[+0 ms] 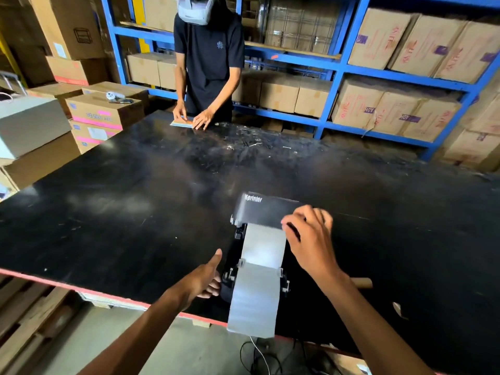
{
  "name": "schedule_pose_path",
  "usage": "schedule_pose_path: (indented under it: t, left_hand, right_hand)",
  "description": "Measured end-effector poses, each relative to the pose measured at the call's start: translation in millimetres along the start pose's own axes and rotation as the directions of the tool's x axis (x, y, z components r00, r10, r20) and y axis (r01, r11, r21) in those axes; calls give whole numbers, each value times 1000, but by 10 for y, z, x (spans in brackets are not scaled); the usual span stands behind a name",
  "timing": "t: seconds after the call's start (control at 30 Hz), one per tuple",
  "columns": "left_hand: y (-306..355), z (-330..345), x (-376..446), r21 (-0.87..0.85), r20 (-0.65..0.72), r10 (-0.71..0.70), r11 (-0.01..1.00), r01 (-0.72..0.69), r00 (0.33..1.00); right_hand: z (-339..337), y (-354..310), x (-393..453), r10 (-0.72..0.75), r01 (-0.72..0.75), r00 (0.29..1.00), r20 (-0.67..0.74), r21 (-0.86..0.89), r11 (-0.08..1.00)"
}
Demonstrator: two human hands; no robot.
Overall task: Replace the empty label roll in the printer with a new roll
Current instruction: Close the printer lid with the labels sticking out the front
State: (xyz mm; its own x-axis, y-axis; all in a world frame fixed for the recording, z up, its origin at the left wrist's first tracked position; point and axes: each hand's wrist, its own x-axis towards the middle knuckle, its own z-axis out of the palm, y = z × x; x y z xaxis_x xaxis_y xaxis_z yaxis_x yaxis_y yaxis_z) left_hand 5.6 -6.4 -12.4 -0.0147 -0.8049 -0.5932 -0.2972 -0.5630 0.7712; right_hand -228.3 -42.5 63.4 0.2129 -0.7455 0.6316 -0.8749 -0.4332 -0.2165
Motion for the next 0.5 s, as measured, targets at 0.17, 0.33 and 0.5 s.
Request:
schedule_pose_path:
  t: [0.17,0.33,0.5]
  left_hand:
    - [-10,113,-69,-120,-1,11,993,-11,1000]
    - [-57,185,-111,-197,-41,19,980,-26,999]
    - [-105,189,-86,-211,-102,13,977,-34,995]
  right_hand:
    - [89,-72,-580,-4,11,991,137,-49,999]
    - [222,-90,-890,12,23,967,254,-134,991]
    - [237,-77,-988,304,-335,935,180,172,927]
